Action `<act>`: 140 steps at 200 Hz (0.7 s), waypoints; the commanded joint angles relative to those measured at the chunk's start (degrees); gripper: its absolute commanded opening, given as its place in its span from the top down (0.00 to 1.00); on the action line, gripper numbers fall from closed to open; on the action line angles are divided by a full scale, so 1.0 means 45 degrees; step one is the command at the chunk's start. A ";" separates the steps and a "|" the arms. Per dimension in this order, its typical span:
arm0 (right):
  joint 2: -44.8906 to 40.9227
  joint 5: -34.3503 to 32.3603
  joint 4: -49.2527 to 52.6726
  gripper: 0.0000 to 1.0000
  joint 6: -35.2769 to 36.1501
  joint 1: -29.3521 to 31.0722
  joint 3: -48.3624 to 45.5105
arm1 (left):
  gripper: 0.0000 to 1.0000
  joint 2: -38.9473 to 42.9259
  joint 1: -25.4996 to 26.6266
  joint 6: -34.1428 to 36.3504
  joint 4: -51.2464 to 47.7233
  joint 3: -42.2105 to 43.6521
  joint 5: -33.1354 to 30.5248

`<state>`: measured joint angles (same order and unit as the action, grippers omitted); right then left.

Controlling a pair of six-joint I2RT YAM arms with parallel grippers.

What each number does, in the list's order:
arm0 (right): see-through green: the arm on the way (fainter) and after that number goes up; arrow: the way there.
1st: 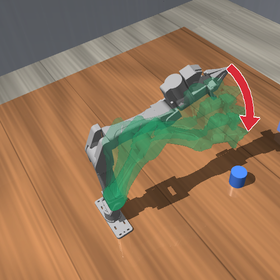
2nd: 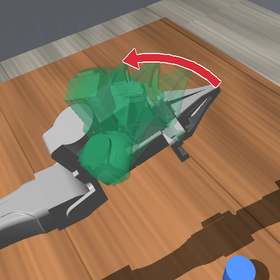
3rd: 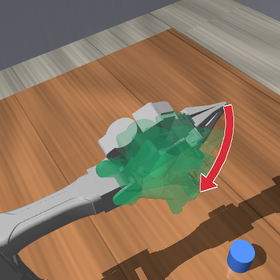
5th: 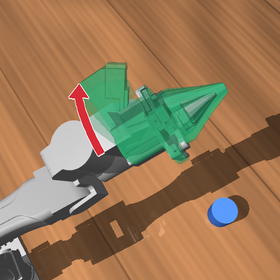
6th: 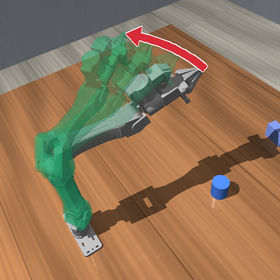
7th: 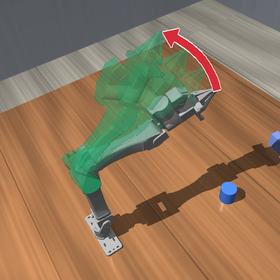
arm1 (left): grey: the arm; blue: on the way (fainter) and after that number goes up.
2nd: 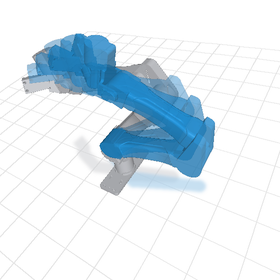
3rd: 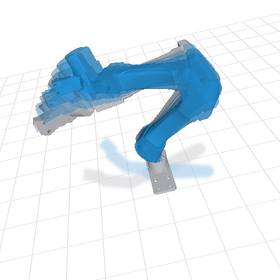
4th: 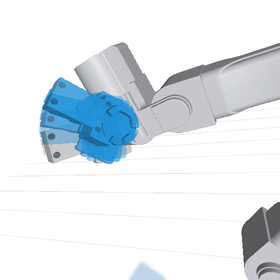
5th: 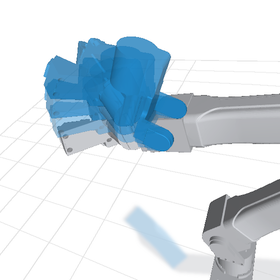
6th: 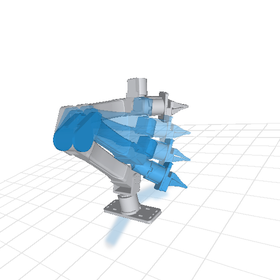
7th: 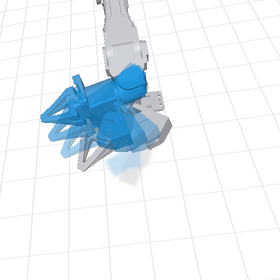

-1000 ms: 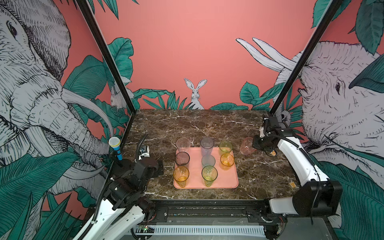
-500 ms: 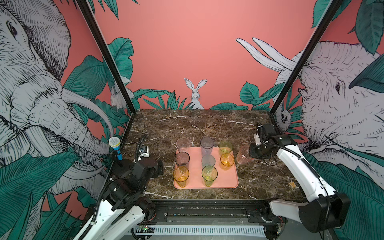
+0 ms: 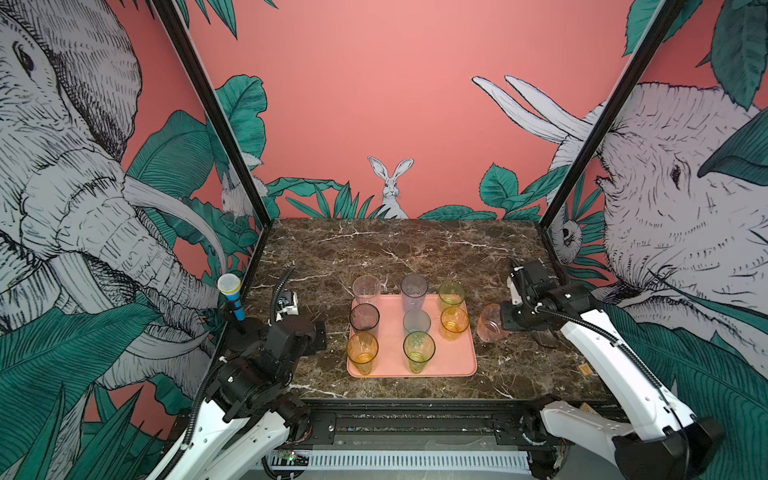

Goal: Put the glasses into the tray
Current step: 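Carry the pink glass with the right gripper to the tray's nearest corner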

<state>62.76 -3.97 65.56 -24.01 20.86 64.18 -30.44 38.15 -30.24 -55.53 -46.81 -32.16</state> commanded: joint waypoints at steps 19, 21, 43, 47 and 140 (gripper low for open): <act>-0.0635 -0.0329 0.0377 1.00 -0.0203 0.0562 -0.0296 | 0.01 -0.0072 -0.0021 -0.0214 -0.0239 -0.0021 -0.0214; -0.0658 -0.0320 0.0374 1.00 -0.0209 0.0584 -0.0327 | 0.01 -0.0077 -0.0026 -0.0214 -0.0234 -0.0021 -0.0201; -0.0860 -0.0195 0.0318 1.00 -0.0397 0.0942 -0.0661 | 0.01 -0.0095 -0.0031 -0.0233 -0.0218 0.0013 -0.0210; -0.0888 -0.0176 0.0332 1.00 -0.0452 0.1062 -0.0728 | 0.01 -0.0097 -0.0022 -0.0242 -0.0217 0.0012 -0.0206; -0.1662 -0.0146 -0.1187 1.00 -0.2002 0.3637 -0.2592 | 0.01 -0.0146 -0.0021 -0.0233 -0.0161 0.0055 -0.0193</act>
<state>56.05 -3.88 62.63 -30.17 34.79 53.47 -30.72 38.15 -30.30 -55.55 -46.81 -32.16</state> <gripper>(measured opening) 0.081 0.993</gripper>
